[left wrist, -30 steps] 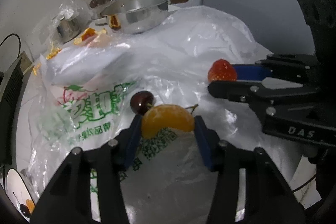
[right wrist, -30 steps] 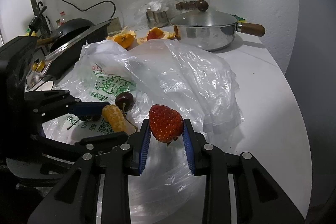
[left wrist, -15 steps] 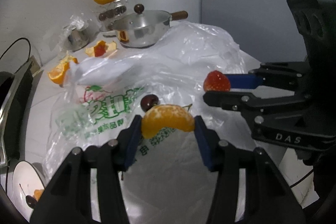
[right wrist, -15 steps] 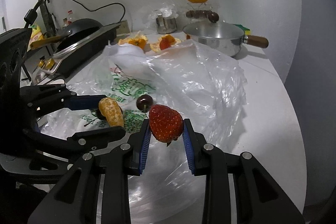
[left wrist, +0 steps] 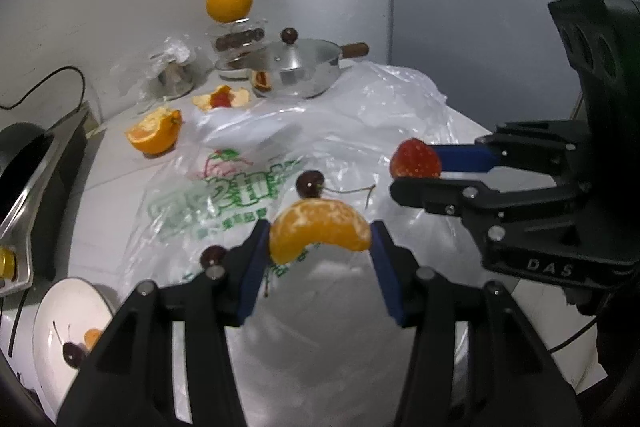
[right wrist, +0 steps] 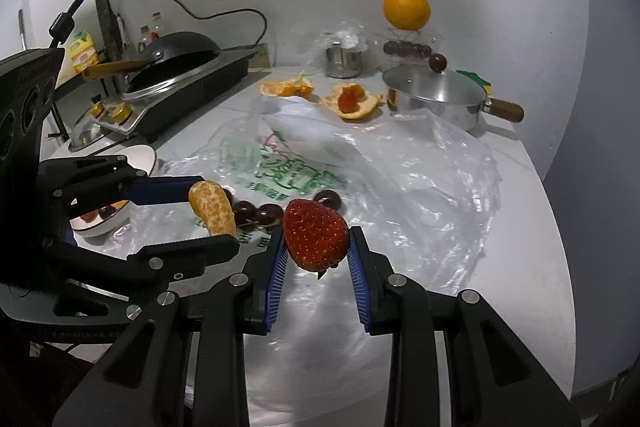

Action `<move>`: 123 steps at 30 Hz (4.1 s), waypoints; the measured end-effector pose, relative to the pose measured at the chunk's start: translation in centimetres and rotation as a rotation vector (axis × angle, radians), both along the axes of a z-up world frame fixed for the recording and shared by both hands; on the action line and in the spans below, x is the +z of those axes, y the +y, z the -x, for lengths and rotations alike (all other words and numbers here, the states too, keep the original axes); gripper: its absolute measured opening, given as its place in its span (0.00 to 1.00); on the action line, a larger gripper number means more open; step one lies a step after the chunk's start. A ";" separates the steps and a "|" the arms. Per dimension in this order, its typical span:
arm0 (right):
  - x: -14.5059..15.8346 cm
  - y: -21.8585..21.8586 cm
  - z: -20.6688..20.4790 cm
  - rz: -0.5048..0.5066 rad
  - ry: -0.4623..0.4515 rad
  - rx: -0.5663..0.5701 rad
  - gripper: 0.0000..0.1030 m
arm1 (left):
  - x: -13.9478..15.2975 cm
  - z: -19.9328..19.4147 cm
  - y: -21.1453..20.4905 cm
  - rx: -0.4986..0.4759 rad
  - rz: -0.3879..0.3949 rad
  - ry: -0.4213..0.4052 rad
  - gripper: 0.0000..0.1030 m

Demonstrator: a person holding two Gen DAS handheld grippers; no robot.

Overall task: Organize fruits
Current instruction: 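Carry the orange segment and strawberry in both grippers over the white plate, then open the left gripper over the plate while the right gripper releases the strawberry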

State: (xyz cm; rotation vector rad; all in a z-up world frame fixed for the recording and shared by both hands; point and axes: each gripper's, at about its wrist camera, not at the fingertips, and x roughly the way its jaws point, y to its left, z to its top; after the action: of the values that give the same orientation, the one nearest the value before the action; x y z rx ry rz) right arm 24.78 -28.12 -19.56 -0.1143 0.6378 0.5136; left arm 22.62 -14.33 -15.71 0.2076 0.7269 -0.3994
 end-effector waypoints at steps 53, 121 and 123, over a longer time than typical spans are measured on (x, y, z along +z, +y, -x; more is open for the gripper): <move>1.6 19.0 5.3 0.166 -0.049 0.273 0.31 | -0.8 8.5 21.2 0.335 0.114 -0.054 0.49; -2.1 31.7 -2.8 0.242 0.065 0.342 0.45 | -4.0 3.8 30.2 0.419 0.164 0.006 0.67; -1.9 31.4 -2.4 0.243 0.057 0.341 0.45 | -3.9 4.1 30.1 0.421 0.162 0.003 0.67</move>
State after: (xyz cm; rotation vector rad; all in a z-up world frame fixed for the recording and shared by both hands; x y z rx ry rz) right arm 27.17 3.32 -21.45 -0.4446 0.7403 0.7681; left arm 18.52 15.79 -19.63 -0.0996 0.7168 -0.0558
